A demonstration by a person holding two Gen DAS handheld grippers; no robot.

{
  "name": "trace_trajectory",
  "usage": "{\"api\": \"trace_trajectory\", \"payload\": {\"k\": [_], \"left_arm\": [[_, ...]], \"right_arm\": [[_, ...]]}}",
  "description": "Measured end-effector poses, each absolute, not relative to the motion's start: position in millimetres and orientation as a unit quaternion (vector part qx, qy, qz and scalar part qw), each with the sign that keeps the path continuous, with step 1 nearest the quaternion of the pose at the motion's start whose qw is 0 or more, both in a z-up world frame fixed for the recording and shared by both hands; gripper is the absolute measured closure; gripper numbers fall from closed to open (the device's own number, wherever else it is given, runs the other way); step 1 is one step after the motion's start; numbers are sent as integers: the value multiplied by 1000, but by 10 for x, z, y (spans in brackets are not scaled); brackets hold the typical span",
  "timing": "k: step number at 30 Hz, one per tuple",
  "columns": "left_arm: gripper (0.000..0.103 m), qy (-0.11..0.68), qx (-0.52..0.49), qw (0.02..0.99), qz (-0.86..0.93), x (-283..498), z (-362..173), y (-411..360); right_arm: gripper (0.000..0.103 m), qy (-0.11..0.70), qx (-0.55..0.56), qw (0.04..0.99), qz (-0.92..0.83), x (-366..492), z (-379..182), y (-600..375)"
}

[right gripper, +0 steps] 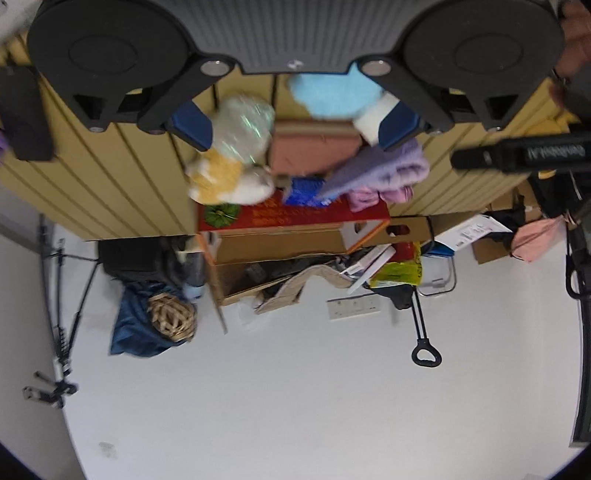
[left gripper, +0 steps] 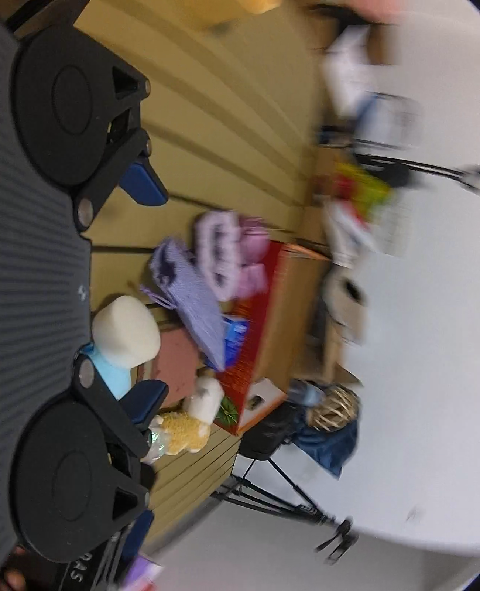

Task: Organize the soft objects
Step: 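Reach both grippers to the purple knit cloth and close on it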

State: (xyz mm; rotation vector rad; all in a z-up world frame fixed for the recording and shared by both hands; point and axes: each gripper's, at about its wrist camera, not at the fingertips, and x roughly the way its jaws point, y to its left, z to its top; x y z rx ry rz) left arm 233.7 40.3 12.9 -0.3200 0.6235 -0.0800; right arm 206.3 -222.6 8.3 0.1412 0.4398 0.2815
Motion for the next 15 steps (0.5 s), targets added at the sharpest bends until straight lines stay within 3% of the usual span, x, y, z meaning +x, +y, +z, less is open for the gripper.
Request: {"api": "trace_trajectory", "payload": {"k": [4, 7, 9, 12, 14, 15], "left_arm": [[7, 370, -290, 880, -66, 2803, -133, 755], [12, 386, -331, 856, -97, 3071, -265, 839], [23, 388, -338, 851, -106, 3202, -322, 835], [44, 397, -369, 829, -137, 3255, -445, 826], [74, 402, -372, 823, -151, 3260, -476, 801], [79, 400, -362, 828, -155, 3263, -471, 789]], "right_arm": [[11, 240, 109, 948, 177, 2851, 104, -1995], [20, 280, 136, 933, 179, 3426, 16, -1788], [25, 305, 137, 928, 164, 3704, -79, -1665], [47, 333, 161, 917, 151, 3917, -277, -1621], [90, 345, 186, 904, 170, 3951, -413, -1649], [94, 343, 202, 900, 178, 3929, -443, -1688]]}}
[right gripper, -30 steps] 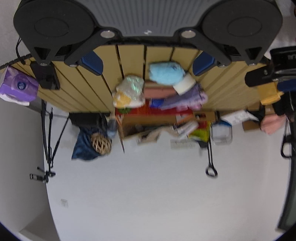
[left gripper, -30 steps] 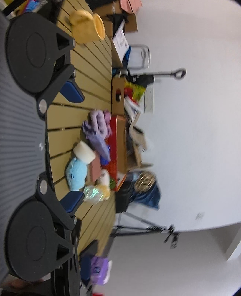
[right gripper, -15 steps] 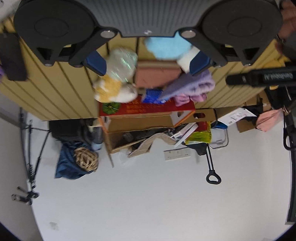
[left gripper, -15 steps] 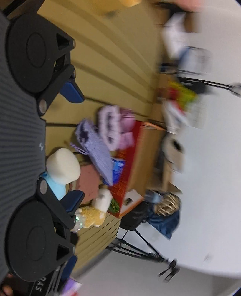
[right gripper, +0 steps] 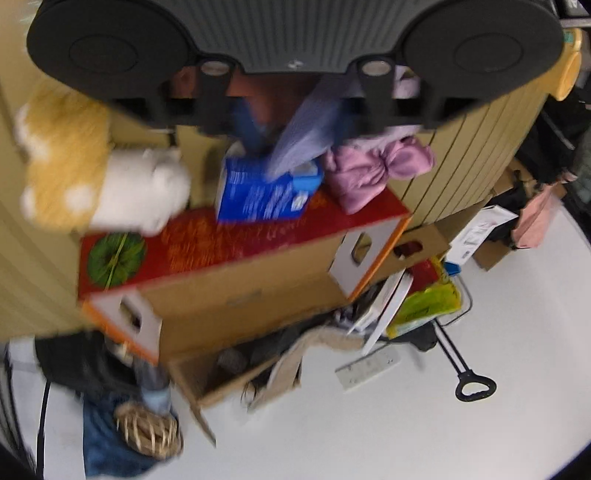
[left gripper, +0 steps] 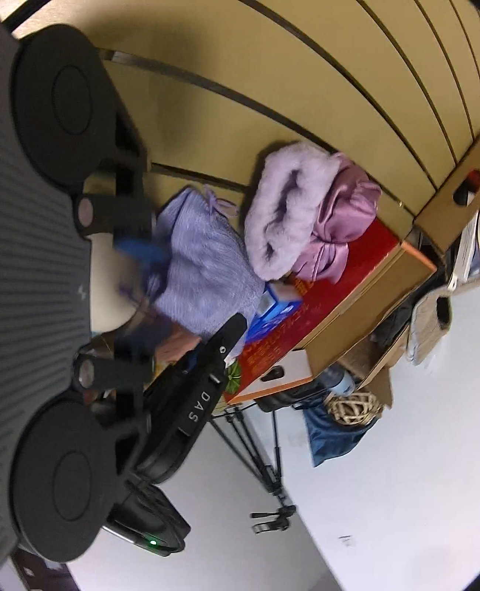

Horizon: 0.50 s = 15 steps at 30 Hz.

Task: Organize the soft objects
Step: 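Reach both grippers to the purple knit cloth and close on it, then lift the purple cloth with both grippers and carry it over the cardboard box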

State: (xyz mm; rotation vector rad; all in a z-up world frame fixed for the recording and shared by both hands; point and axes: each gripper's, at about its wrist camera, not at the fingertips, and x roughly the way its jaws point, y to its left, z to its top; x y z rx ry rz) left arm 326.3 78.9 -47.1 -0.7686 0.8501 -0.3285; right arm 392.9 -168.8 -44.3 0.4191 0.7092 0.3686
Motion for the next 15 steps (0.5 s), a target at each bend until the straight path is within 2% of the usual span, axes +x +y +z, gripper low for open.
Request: {"api": "trace_trajectory", "payload": {"k": [2, 4, 7, 11, 12, 13, 14, 15], "left_arm": [[85, 391, -343, 840, -156, 3225, -426, 756], [87, 363, -323, 859, -160, 3126, -333, 740], [87, 313, -290, 886, -182, 2939, -162, 680], [86, 298, -249, 898, -209, 2705, -33, 521], [84, 303, -225, 901, -214, 2660, -8, 426], [77, 310, -193, 907, -209, 2608, -8, 318], [64, 314, -166, 913, -202, 2564, -22, 215], [57, 316, -141, 916, -202, 2506, -31, 132]], "right_arm": [[95, 334, 205, 901, 183, 3858, -412, -1734], [96, 318, 202, 907, 188, 3741, -326, -1783], [96, 281, 203, 918, 192, 3429, -80, -1933], [95, 233, 188, 940, 166, 2891, 122, -2107], [95, 231, 184, 943, 152, 2756, 94, -2156], [95, 236, 180, 945, 137, 2636, 28, -2204], [95, 250, 180, 943, 127, 2555, -55, -2242], [95, 272, 186, 937, 117, 2500, -147, -2285]]}}
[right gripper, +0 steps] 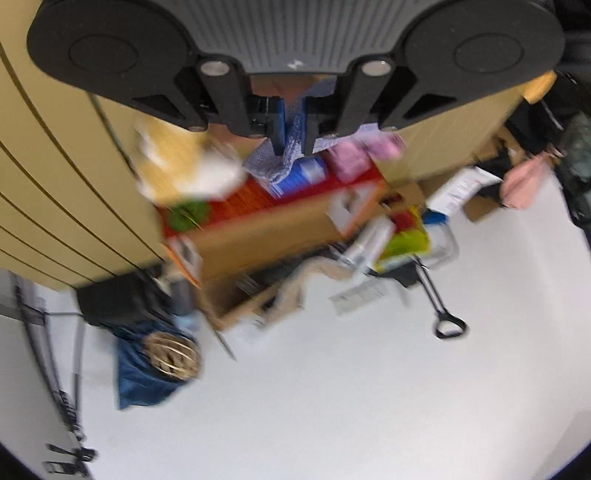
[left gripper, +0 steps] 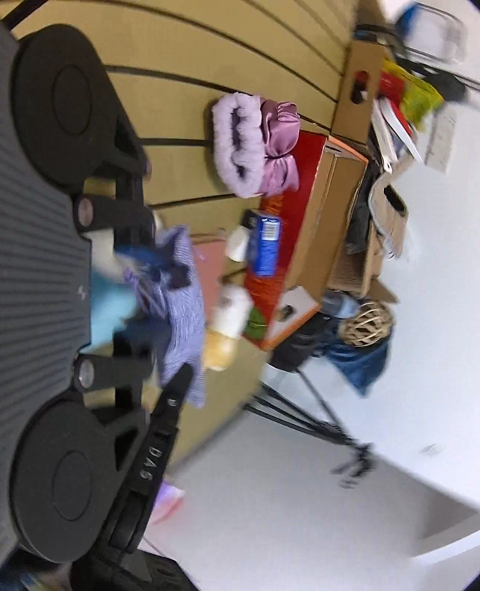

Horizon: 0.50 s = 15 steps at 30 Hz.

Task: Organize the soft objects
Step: 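Lift the purple cloth with both grippers and carry it over the cardboard box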

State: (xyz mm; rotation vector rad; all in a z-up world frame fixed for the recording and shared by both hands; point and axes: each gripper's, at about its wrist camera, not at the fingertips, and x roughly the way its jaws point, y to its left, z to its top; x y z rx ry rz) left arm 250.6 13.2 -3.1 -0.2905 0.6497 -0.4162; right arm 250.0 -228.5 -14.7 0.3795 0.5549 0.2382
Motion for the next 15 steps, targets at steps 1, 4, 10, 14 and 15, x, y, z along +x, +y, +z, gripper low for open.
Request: {"api": "trace_trajectory", "payload": {"k": [1, 4, 10, 14, 15], "left_arm": [[47, 314, -125, 919, -204, 2457, -28, 73], [28, 311, -149, 919, -192, 2420, -59, 78], [28, 328, -230, 901, -165, 2637, -153, 288], [44, 349, -246, 885, -183, 2754, -238, 253], [49, 341, -228, 893, -185, 2738, -224, 209]], "right_arm": [[95, 289, 194, 931, 111, 2460, -218, -2328], [93, 306, 178, 931, 92, 2394, -327, -2323], [68, 288, 187, 936, 79, 2324, -276, -2376], [50, 269, 230, 932, 77, 2365, -263, -2584], [50, 273, 243, 927, 82, 2417, -283, -2619]]}}
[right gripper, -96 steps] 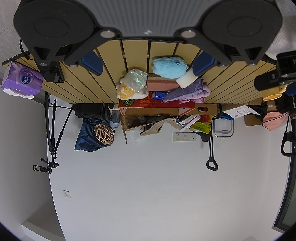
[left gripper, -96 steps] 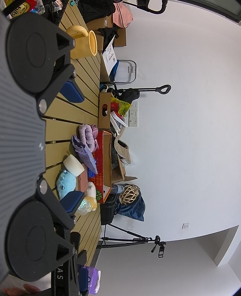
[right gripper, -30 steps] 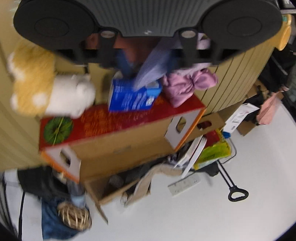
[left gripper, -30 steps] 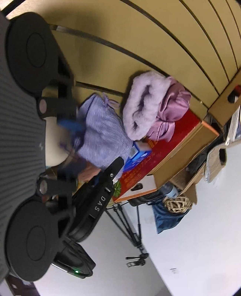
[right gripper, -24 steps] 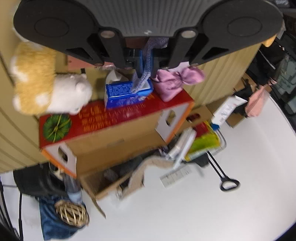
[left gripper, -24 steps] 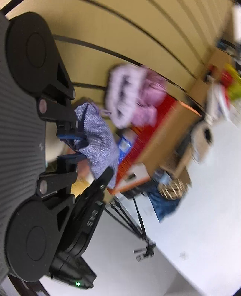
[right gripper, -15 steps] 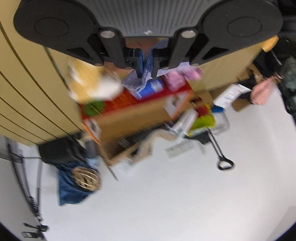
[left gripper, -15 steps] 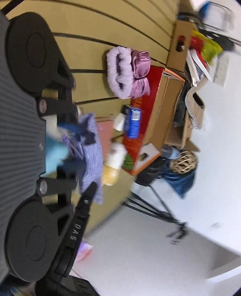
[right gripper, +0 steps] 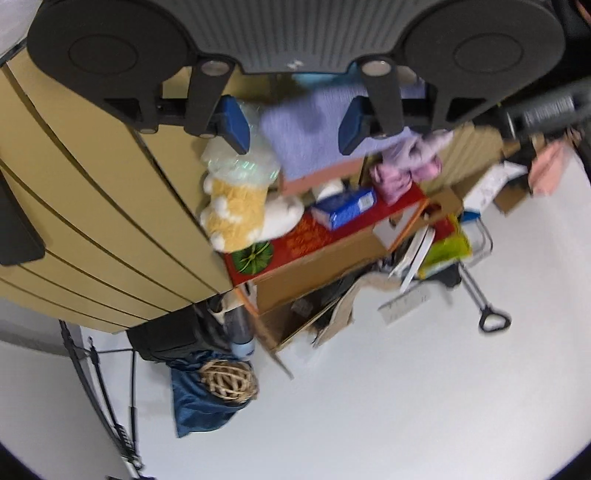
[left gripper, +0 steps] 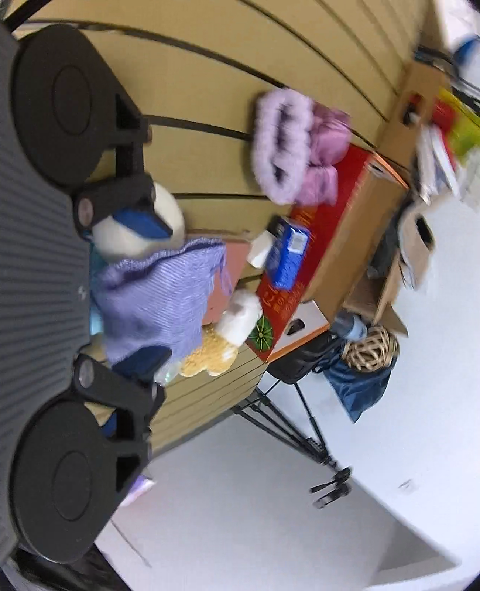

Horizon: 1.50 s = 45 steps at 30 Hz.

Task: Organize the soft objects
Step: 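Lift the purple cloth with both grippers and carry it over the cardboard box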

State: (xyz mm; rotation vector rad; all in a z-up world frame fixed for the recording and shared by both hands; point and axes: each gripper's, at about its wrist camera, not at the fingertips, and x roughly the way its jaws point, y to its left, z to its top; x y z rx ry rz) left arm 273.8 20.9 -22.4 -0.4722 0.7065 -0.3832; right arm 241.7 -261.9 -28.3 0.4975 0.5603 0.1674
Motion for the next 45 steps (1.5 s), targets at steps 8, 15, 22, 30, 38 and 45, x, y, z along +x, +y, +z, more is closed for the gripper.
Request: {"api": "trace_trajectory", "payload": {"k": [8, 15, 22, 30, 38, 45], "left_arm": [[95, 337, -217, 897, -184, 2739, -272, 217], [95, 341, -195, 904, -168, 2745, -296, 210], [88, 343, -179, 905, -176, 2726, -306, 162], [96, 297, -174, 922, -174, 2574, -138, 216], [96, 247, -196, 924, -214, 2529, 280, 321], [96, 259, -203, 920, -211, 3685, 622, 508]], "right_arm": [[61, 314, 295, 896, 110, 2640, -506, -2649], [51, 310, 256, 911, 92, 2757, -493, -2580], [91, 356, 312, 874, 109, 2867, -688, -2660], [100, 330, 293, 888, 131, 2730, -559, -2573], [100, 270, 254, 914, 166, 2535, -40, -2464], [100, 256, 237, 915, 201, 3500, 455, -2344]]}}
